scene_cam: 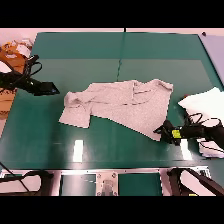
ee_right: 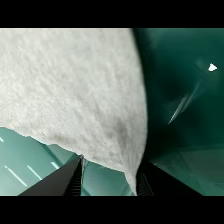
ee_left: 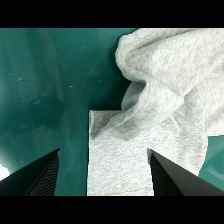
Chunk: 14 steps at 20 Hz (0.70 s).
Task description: Fold the shirts.
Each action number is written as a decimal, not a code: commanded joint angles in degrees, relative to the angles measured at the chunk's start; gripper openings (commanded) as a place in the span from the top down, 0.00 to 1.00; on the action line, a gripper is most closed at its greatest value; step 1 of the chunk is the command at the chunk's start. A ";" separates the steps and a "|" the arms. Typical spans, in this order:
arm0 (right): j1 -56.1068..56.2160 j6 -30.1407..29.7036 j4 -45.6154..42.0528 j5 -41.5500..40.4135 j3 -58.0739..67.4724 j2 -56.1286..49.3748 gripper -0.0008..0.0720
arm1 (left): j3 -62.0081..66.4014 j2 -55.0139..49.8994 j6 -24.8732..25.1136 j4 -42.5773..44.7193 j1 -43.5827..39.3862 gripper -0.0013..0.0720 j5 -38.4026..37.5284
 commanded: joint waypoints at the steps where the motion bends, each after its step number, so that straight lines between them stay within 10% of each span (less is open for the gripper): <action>1: 2.64 -0.22 2.47 -2.84 -2.25 -0.02 0.54 | 0.04 0.00 0.37 -0.37 0.07 0.15 -0.46; 3: 2.60 -2.21 2.40 -3.61 -1.38 -0.02 0.98 | 0.04 0.00 0.37 -0.37 0.09 0.15 -0.90; 14: -9.16 2.93 -13.25 -4.37 10.82 -0.04 0.98 | -11.17 0.00 14.71 -10.32 -0.20 0.15 -1.60</action>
